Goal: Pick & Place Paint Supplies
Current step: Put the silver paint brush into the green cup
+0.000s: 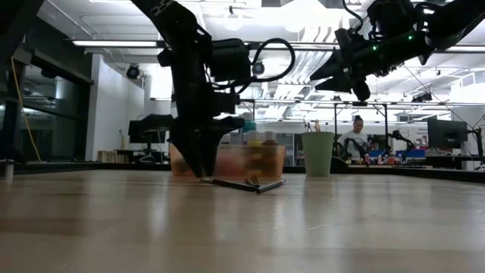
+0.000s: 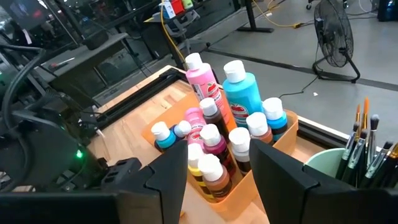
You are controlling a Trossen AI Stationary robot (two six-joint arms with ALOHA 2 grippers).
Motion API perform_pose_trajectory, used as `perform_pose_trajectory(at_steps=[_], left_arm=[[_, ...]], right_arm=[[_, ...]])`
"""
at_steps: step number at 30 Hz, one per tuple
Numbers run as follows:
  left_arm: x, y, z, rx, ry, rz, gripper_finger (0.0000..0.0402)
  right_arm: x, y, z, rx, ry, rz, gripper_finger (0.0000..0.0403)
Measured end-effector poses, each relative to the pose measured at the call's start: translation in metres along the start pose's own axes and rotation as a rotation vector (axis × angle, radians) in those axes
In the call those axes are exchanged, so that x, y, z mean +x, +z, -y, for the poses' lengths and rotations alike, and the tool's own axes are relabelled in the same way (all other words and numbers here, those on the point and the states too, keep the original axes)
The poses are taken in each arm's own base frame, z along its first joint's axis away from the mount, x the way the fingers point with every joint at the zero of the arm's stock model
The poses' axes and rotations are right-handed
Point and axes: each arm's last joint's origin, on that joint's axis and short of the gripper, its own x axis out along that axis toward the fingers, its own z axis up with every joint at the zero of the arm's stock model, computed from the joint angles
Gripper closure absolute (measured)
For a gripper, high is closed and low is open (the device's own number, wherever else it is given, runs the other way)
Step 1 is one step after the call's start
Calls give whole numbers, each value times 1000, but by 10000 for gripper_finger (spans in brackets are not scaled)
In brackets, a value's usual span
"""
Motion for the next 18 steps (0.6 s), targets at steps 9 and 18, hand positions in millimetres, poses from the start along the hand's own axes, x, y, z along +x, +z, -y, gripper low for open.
perform_pose_trajectory(at_steps=[9, 18], left_arm=[[0, 0, 2, 40, -27, 11, 314], [0, 1, 1, 40, -26, 31, 314]], right_arm=[[0, 0, 0, 0, 0, 0, 238], [0, 0, 0, 1, 0, 0, 237]])
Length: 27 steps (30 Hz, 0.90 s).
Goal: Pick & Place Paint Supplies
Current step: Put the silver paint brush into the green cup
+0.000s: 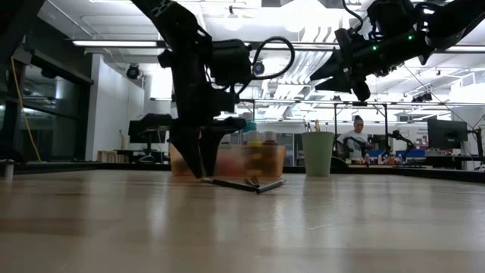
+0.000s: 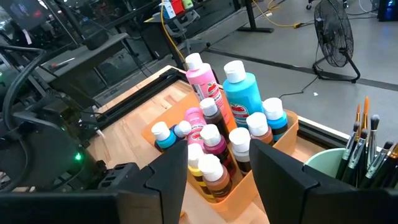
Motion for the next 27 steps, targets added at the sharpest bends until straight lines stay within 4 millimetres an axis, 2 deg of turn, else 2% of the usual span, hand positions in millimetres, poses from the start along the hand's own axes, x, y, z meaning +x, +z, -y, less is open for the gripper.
perform_pose_trajectory(at_steps=[12, 22, 27], left_arm=[[19, -3, 2, -11, -55, -32, 317], [20, -5, 5, -27, -91, -60, 393], [20, -6, 5, -81, -91, -66, 399]], right_arm=[[0, 0, 0, 2, 3, -2, 237], [0, 0, -1, 1, 20, -9, 237], [0, 0, -1, 2, 28, -12, 237]])
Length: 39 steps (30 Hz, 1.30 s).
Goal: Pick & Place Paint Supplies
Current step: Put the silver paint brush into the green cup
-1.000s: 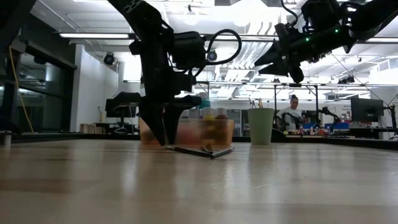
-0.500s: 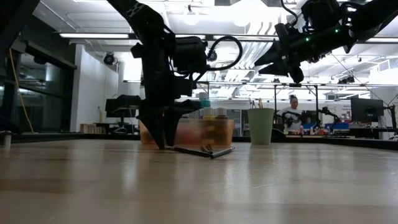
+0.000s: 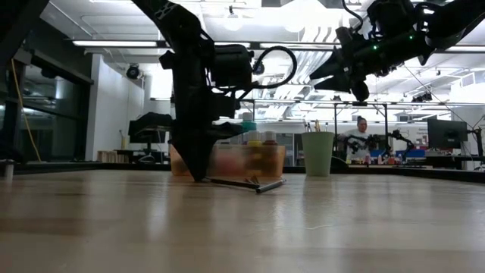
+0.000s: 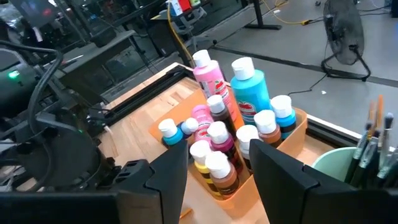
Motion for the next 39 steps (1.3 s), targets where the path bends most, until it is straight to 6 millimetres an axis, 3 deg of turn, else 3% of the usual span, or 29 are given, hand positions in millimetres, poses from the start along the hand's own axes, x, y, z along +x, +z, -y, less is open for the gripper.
perform_pose_trajectory(at_steps=[9, 19, 28, 39], left_arm=[[-24, 9, -13, -63, 59, -129, 401], [-93, 35, -35, -49, 209, -177, 401], [-149, 76, -34, 161, 470, -220, 401], [-177, 113, -35, 404, 808, -289, 401]], right_arm=[[0, -2, -5, 73, 133, -57, 237], [-1, -8, -30, 67, 245, -71, 237], [-3, -13, -43, 203, 375, -163, 237], [5, -23, -44, 446, 457, -351, 237]])
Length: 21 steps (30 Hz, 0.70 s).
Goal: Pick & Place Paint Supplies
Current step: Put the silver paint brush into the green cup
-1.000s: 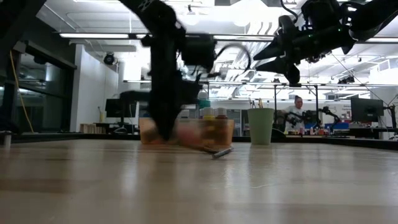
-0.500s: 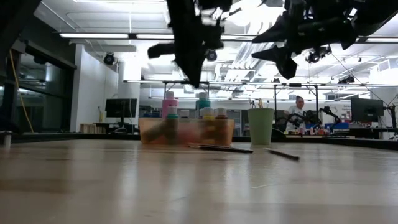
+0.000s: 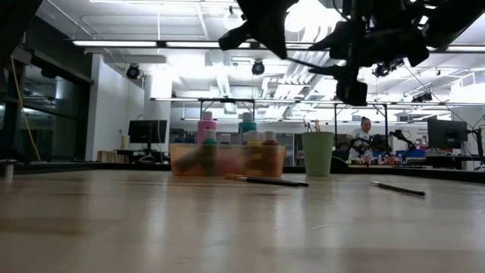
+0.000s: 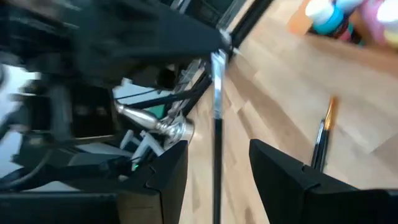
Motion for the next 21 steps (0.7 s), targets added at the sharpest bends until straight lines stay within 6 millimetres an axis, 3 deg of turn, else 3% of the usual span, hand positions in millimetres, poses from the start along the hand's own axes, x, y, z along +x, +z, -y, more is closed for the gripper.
perform_pose_trajectory(at_steps=[21], left_arm=[[-2, 4, -15, 31, 139, 28, 401]], right_arm=[[15, 6, 3, -18, 86, 42, 239]])
